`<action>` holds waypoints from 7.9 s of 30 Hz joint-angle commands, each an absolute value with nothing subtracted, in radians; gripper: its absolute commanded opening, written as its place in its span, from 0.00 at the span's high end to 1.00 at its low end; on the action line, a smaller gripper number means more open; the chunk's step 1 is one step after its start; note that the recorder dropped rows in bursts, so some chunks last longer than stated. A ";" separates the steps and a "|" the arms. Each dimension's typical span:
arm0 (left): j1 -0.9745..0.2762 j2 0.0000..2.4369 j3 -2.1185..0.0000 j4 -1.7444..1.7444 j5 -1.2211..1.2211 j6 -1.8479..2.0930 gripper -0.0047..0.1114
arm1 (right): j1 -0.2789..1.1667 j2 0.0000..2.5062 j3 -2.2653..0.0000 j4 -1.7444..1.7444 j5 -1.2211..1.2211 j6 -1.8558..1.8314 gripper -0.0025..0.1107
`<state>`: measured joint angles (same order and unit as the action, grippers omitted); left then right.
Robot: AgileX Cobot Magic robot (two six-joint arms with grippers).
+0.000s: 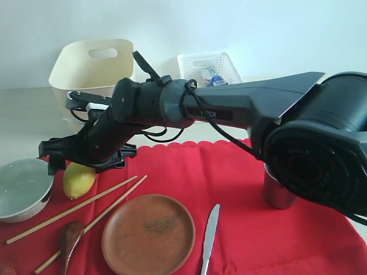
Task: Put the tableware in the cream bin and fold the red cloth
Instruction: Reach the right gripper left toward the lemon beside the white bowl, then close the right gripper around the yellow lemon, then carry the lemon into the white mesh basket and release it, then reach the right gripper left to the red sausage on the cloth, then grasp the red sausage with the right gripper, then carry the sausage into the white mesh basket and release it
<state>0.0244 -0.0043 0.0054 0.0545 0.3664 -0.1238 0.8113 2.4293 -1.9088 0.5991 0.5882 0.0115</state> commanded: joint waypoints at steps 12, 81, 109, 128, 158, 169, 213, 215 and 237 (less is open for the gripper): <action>0.025 0.000 0.000 0.059 0.357 -0.125 0.96 | 0.814 2.451 -1.904 0.529 0.626 0.103 0.73; 0.025 0.000 0.000 0.059 0.357 -0.125 0.96 | 0.260 2.268 -1.904 0.466 0.474 -0.494 0.98; 0.025 0.000 0.000 0.059 0.357 -0.125 0.96 | 0.262 2.101 -1.904 0.439 0.700 -0.574 0.05; 0.025 0.000 0.000 0.059 0.357 -0.125 0.96 | 0.382 1.725 -1.529 0.552 0.821 -0.653 0.05; 0.025 0.000 0.000 0.059 0.357 -0.125 0.96 | 1.196 2.082 -1.457 0.606 0.465 -0.477 0.24; 0.025 0.000 0.000 0.059 0.357 -0.125 0.96 | 1.210 2.249 -1.668 0.315 0.558 -0.151 0.24; 0.025 0.000 0.000 0.059 0.357 -0.125 0.96 | 1.191 2.210 -1.823 0.000 0.864 0.023 0.98; 0.025 0.000 0.000 0.059 0.357 -0.125 0.96 | 1.161 2.193 -1.823 -0.017 0.887 0.023 0.98; 0.025 0.000 0.000 0.059 0.357 -0.125 0.96 | 0.357 2.175 -1.935 0.115 0.547 -0.145 0.98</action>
